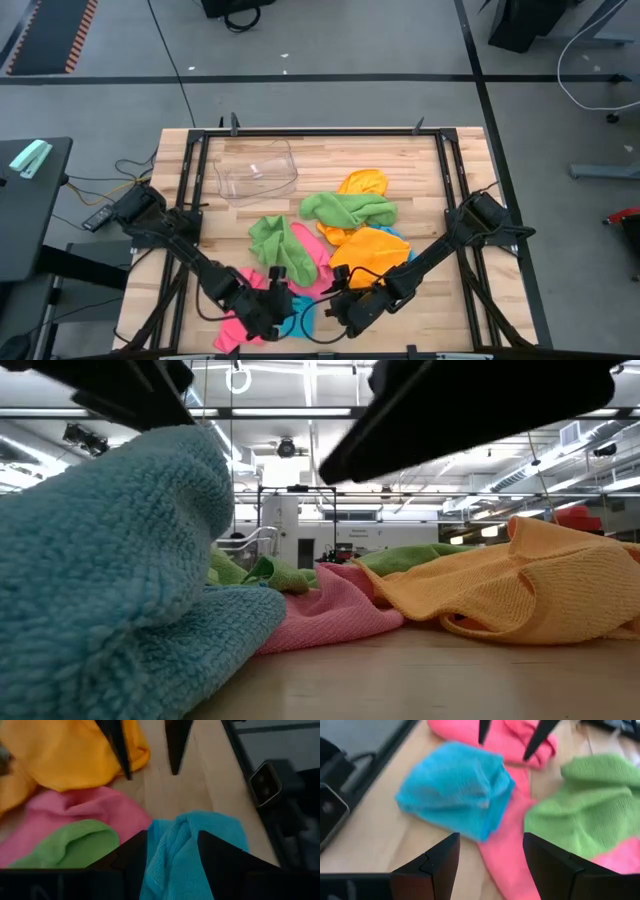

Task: Fold microfiber towels
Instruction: Fold the left blue microfiber towel, then put the left blue microfiber towel into the transparent bin

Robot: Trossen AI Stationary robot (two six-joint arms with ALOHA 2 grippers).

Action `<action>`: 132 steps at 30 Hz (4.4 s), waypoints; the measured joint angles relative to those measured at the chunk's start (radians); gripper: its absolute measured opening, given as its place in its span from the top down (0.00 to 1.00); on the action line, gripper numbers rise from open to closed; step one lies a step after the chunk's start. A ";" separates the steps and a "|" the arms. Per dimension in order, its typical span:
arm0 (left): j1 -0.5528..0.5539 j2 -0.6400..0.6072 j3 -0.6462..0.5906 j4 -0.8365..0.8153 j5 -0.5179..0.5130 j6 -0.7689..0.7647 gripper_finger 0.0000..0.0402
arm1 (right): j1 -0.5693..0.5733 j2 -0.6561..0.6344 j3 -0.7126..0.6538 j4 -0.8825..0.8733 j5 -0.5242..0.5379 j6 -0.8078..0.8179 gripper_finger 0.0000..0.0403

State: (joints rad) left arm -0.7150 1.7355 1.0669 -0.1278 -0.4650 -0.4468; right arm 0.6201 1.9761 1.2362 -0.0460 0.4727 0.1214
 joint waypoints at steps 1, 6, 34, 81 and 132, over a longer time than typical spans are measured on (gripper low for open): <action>0.013 0.000 0.001 0.004 0.035 -0.015 0.53 | 0.000 -0.003 0.000 -0.021 0.001 0.008 0.44; 0.052 0.001 0.000 0.000 0.184 -0.033 0.51 | 0.013 -0.003 0.000 -0.034 0.001 -0.020 0.44; 0.022 0.009 0.001 0.089 0.269 -0.239 0.62 | 0.122 0.001 0.094 -0.091 0.131 -0.599 0.44; -0.005 0.325 0.441 -0.251 0.039 -0.350 0.69 | 0.159 0.020 0.112 -0.082 -0.012 -0.774 0.44; -0.060 0.327 0.447 -0.540 0.029 -0.590 0.63 | 0.015 0.023 0.048 -0.007 -0.170 -0.694 0.28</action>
State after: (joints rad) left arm -0.7753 2.0628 1.5135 -0.6674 -0.4362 -1.0370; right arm 0.6350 1.9995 1.2839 -0.0528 0.3031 -0.5731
